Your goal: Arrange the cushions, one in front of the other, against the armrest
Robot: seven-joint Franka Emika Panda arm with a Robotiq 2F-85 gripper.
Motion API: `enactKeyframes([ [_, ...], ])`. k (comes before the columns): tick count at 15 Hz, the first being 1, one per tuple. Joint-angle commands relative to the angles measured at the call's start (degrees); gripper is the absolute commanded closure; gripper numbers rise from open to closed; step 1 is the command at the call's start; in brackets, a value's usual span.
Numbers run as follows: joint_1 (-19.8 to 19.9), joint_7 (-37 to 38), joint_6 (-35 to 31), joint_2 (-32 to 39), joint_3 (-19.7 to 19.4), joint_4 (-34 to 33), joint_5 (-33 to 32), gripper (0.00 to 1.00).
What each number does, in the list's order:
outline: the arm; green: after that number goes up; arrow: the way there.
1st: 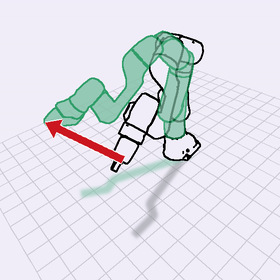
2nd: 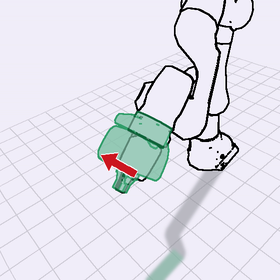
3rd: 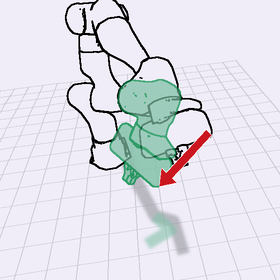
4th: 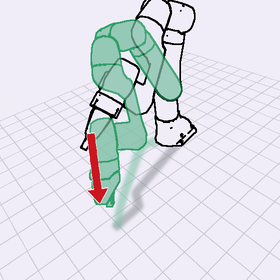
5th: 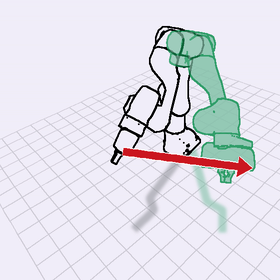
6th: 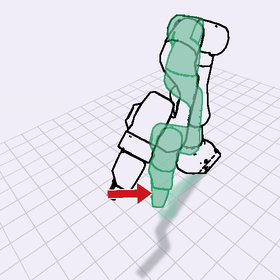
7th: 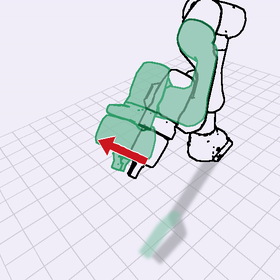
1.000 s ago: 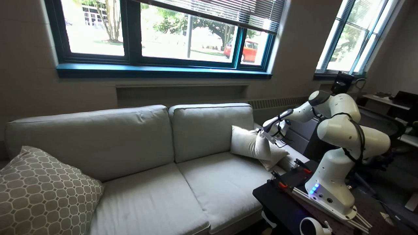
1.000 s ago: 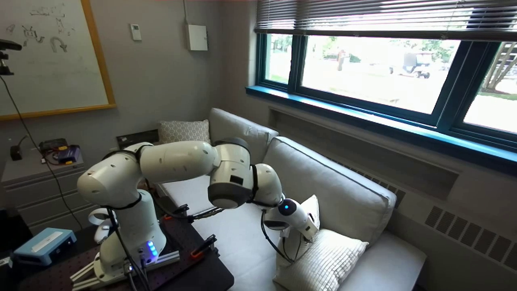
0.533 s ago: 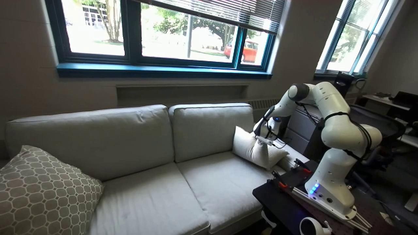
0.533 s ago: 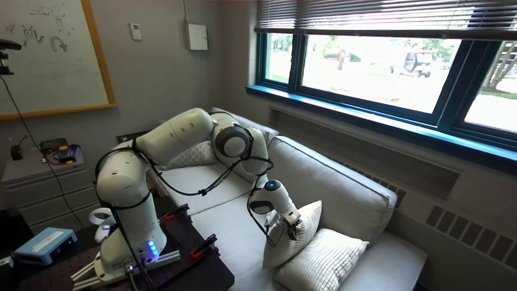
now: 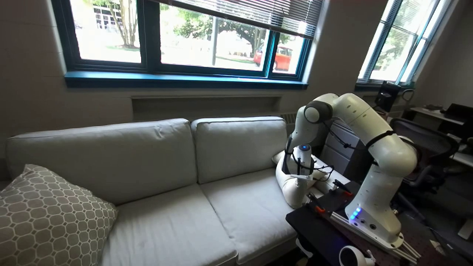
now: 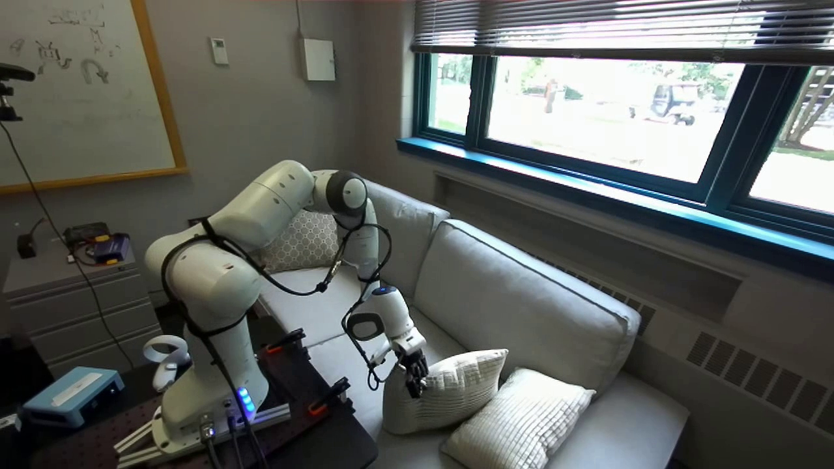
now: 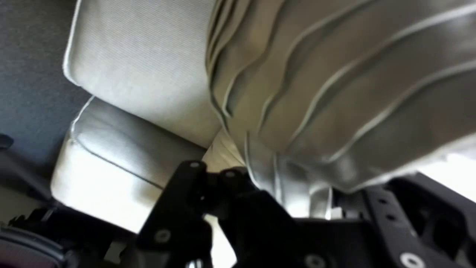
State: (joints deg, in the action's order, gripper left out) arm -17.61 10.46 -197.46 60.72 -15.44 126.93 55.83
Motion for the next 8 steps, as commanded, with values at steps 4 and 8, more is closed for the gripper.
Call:
enactKeyframes([
  [4,-29.6,1.9,10.6,12.0,-22.6,3.2,13.9,0.92],
  [8,-41.6,11.2,22.6,24.8,-35.6,1.3,8.5,0.92],
])
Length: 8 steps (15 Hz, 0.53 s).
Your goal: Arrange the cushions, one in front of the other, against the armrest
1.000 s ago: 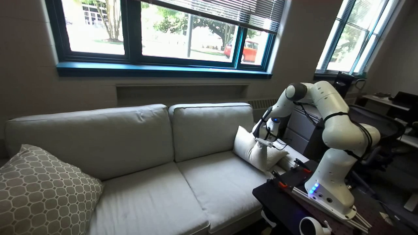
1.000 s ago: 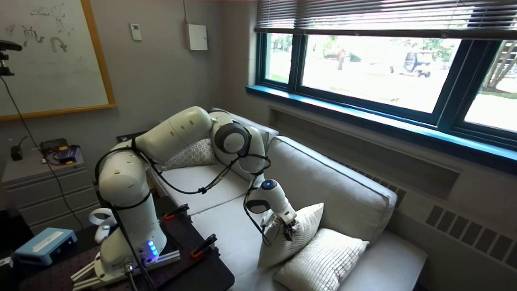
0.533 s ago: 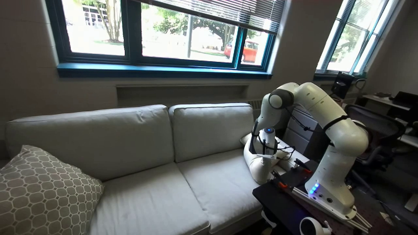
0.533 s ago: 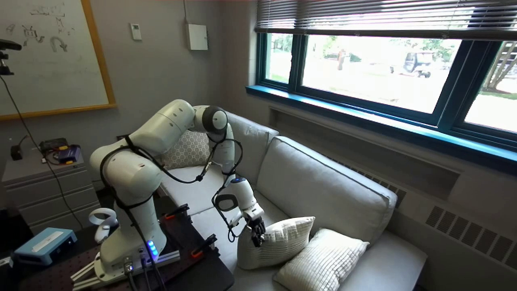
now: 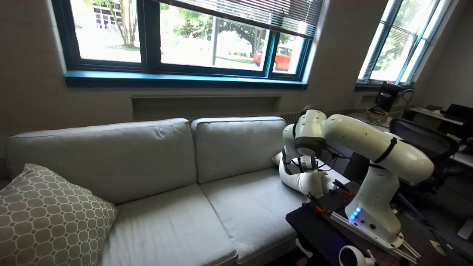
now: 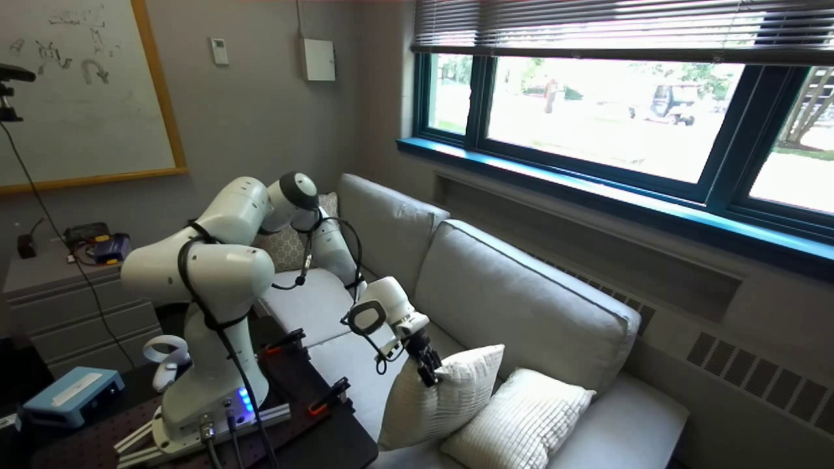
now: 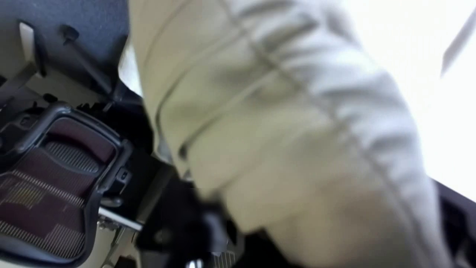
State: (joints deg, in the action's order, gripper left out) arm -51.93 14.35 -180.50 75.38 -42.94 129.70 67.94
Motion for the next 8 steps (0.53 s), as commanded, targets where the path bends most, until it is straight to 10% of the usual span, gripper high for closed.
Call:
enactKeyframes([
  [1,-9.0,9.6,8.1,13.3,-10.3,-2.8,-5.5,0.92],
  [8,-3.0,22.9,6.1,10.2,-10.1,-10.4,-24.8,0.92],
])
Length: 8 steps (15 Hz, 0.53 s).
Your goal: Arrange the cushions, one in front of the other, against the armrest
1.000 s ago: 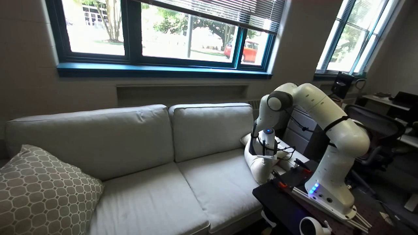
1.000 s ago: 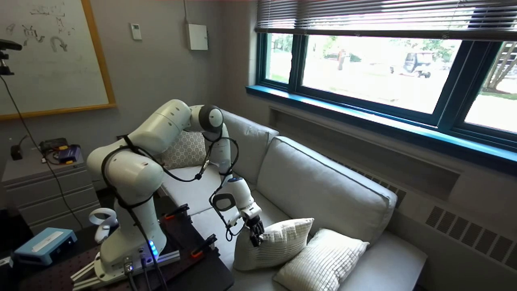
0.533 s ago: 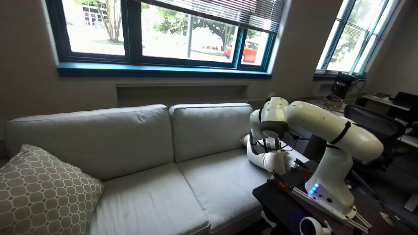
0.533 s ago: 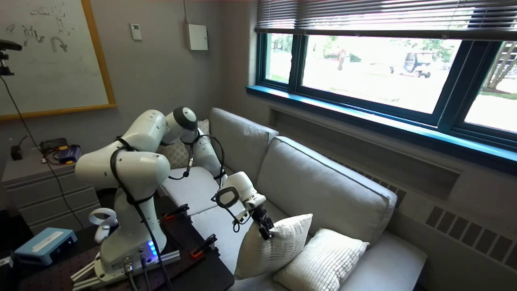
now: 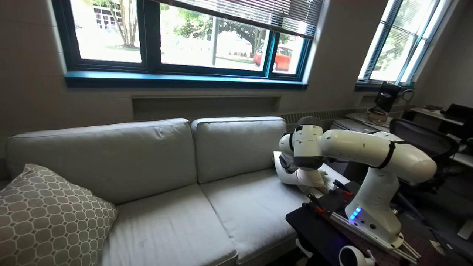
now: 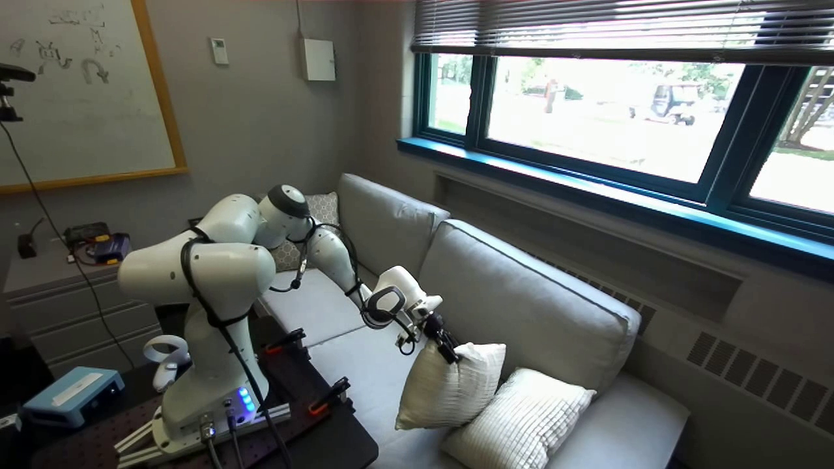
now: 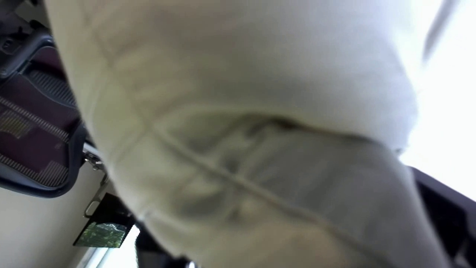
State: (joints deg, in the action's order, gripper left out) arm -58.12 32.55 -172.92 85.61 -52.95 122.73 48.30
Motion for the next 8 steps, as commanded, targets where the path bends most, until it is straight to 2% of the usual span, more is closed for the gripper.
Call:
enactKeyframes([
  [1,4.3,5.9,-1.4,-0.2,0.3,-4.6,-6.2,0.93],
  [4,8.1,7.8,-1.4,-0.7,1.9,-7.3,-8.6,0.92],
  [8,17.5,6.9,-5.0,-1.9,7.8,-11.5,-10.1,0.93],
])
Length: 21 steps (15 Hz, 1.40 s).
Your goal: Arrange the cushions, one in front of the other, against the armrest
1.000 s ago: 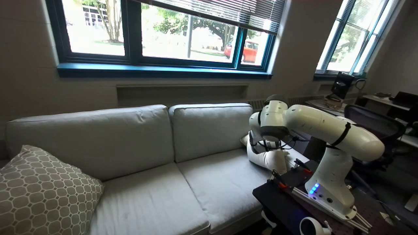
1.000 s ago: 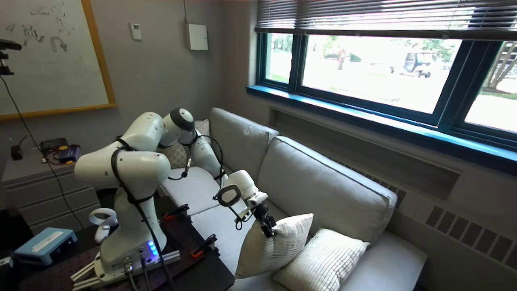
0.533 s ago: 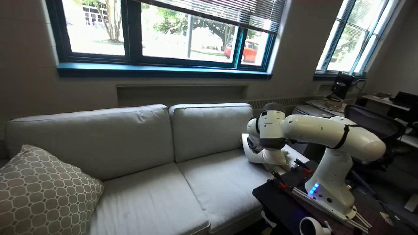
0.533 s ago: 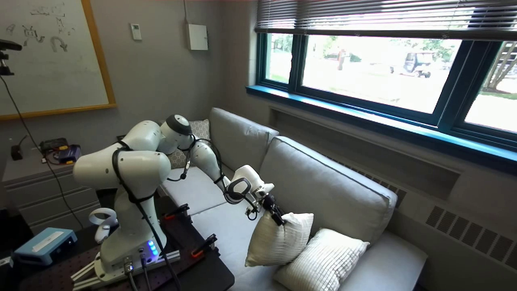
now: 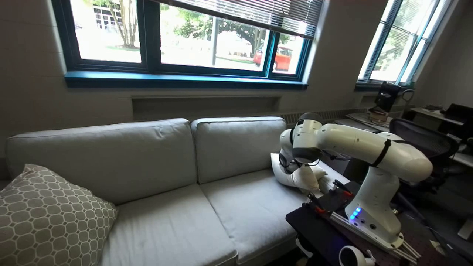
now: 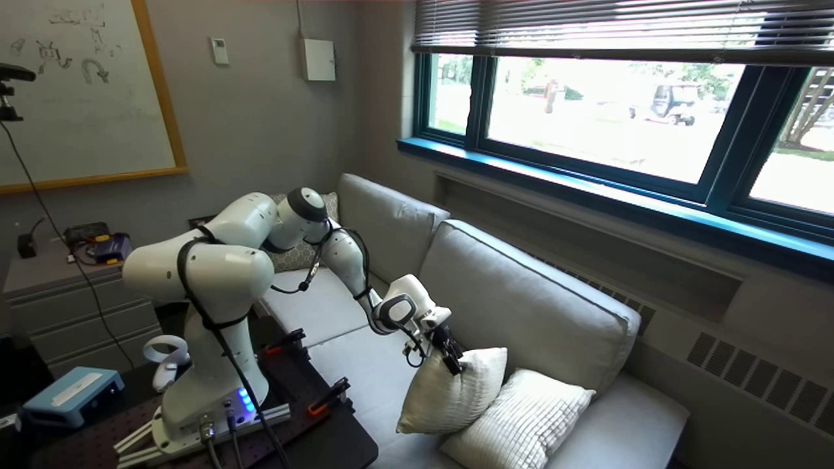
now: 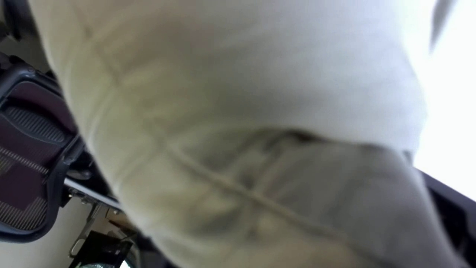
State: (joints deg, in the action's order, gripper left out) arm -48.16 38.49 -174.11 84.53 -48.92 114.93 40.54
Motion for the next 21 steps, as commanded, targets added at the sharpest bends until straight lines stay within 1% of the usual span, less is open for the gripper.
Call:
enactKeyframes([
  [1,9.9,0.8,-7.2,-0.9,4.8,-3.8,-2.1,0.94],
  [2,12.1,0.6,-10.1,-1.0,5.3,-3.6,-1.7,0.94],
  [3,15.4,-0.5,-13.8,-1.9,6.5,-3.9,-1.4,0.94],
  [5,23.5,-2.4,-20.4,-3.2,8.4,-5.7,-1.2,0.94],
  [7,30.5,-3.9,-24.4,-3.9,10.0,-9.1,-1.2,0.93],
  [8,34.5,-0.3,-25.8,-4.4,10.3,-10.3,-6.1,0.93],
  [9,38.5,0.2,-26.5,-4.3,11.0,-12.6,-8.4,0.93],
  [10,42.5,1.0,-24.4,-3.8,10.9,-17.4,-11.4,0.94],
  [11,46.4,1.1,-24.3,-4.4,12.3,-19.6,-14.0,0.94],
  [12,50.3,0.8,-24.0,-4.4,13.7,-23.0,-16.1,0.68],
  [13,53.8,-4.6,-23.8,-5.0,16.4,-25.8,-13.9,0.68],
  [14,56.2,-5.6,-23.8,-5.1,17.8,-27.6,-14.3,0.63],
  [15,58.7,-7.5,-23.8,-5.4,19.5,-29.2,-14.1,0.56],
  [17,61.7,-10.9,-23.9,-5.9,21.4,-31.7,-12.8,0.4],
  [18,62.4,-12.2,-23.9,-6.2,21.8,-32.7,-12.0,0.32],
  [20,61.9,-13.7,-23.9,-6.5,20.9,-34.1,-10.0,0.18],
  [21,61.5,-14.2,-23.9,-6.4,20.6,-35.2,-9.2,0.1],
])
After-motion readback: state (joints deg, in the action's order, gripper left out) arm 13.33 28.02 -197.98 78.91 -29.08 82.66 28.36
